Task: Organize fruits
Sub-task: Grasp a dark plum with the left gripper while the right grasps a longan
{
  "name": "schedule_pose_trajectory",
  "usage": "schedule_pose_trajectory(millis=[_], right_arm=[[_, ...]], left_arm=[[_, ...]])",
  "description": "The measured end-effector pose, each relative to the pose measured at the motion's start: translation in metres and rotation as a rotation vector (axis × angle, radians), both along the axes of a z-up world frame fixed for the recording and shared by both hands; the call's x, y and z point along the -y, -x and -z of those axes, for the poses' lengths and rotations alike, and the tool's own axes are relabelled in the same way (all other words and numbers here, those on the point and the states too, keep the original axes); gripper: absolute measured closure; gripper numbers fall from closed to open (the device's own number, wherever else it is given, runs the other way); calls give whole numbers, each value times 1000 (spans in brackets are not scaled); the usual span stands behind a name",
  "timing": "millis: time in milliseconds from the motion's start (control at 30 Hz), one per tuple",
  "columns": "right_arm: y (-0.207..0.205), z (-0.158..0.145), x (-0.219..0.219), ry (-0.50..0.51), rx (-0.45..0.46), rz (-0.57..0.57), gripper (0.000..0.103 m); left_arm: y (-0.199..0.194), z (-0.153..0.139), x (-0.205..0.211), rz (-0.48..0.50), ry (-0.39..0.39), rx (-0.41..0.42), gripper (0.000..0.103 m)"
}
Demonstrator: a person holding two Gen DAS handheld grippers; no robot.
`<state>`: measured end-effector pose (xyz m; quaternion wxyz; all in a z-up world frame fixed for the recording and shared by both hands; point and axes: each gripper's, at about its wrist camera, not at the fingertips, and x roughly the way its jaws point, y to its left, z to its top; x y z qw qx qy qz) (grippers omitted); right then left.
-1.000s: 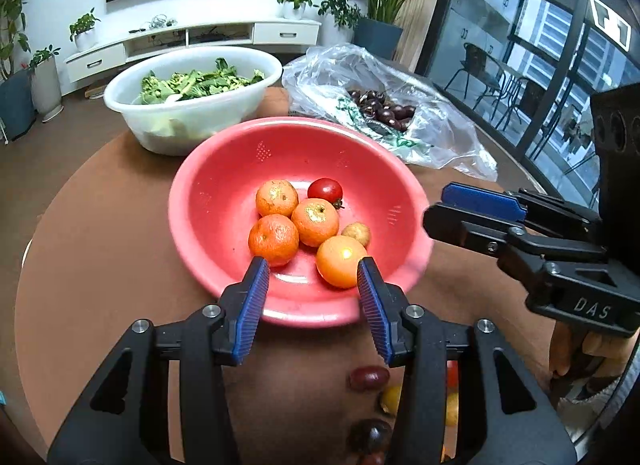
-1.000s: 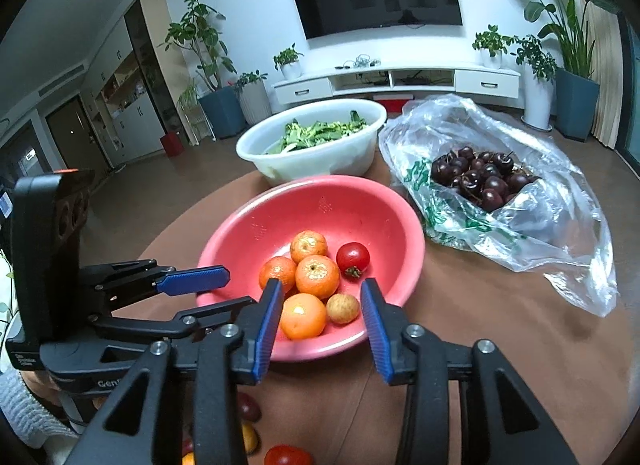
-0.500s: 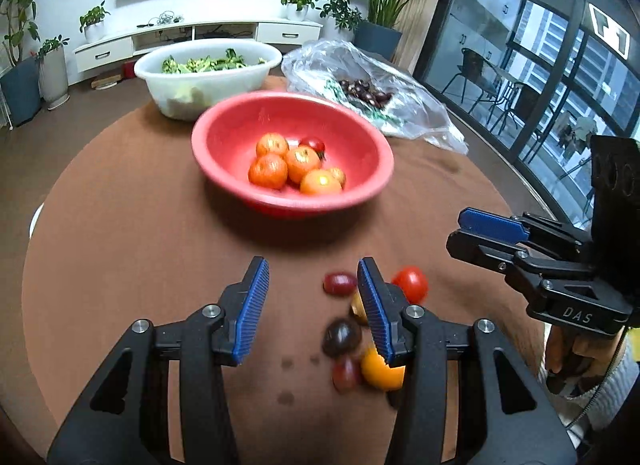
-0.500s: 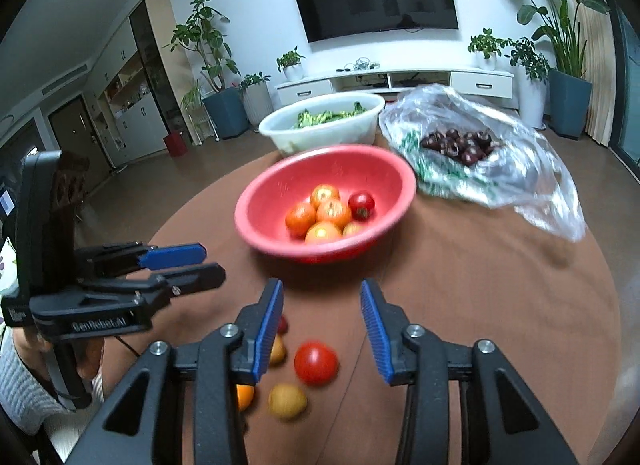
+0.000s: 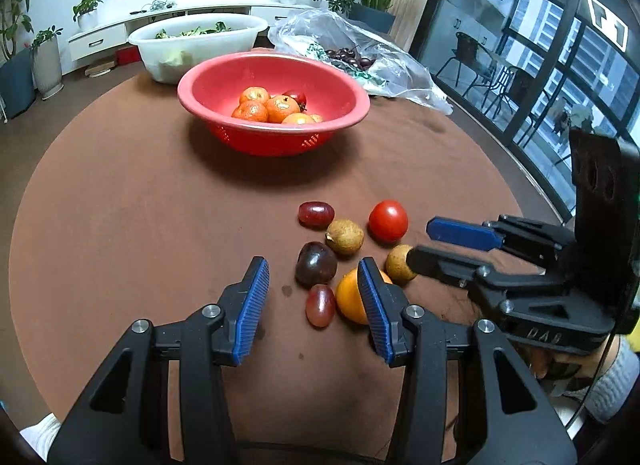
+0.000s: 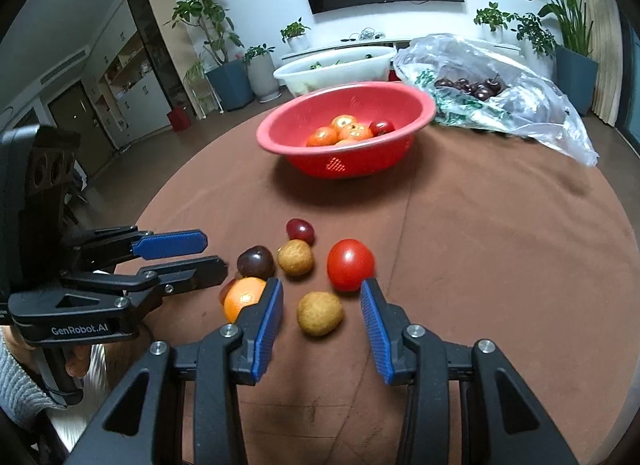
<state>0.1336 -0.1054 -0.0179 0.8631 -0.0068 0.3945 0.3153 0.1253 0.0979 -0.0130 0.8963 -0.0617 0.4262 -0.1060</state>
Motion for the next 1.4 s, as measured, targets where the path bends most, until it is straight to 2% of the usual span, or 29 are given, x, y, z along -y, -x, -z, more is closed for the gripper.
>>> schedule_pose_trajectory(millis=[533,900,1033,1200,1300,1400], right_arm=[[-4,11,3,-2,-40,15,59],[0,16,-5,37,-43,1,59],[0,18,-6,51,-43,-6,60],[0,19,-8,38,-54,-26,72],[0,19,-8,33,-59,-27,72],[0,19,-5,5,-81,-23,72]], left_arm=[[-46,20,-1,-18,2,-93,58],[-53,27,-1,2,36,-96,58],[-51,28,0,18,48,-88,66],[-51,28,2,30,61,-92,73],[-50,28,1,35,75,-98,79],[-50,28,-3,30,98,-103,79]])
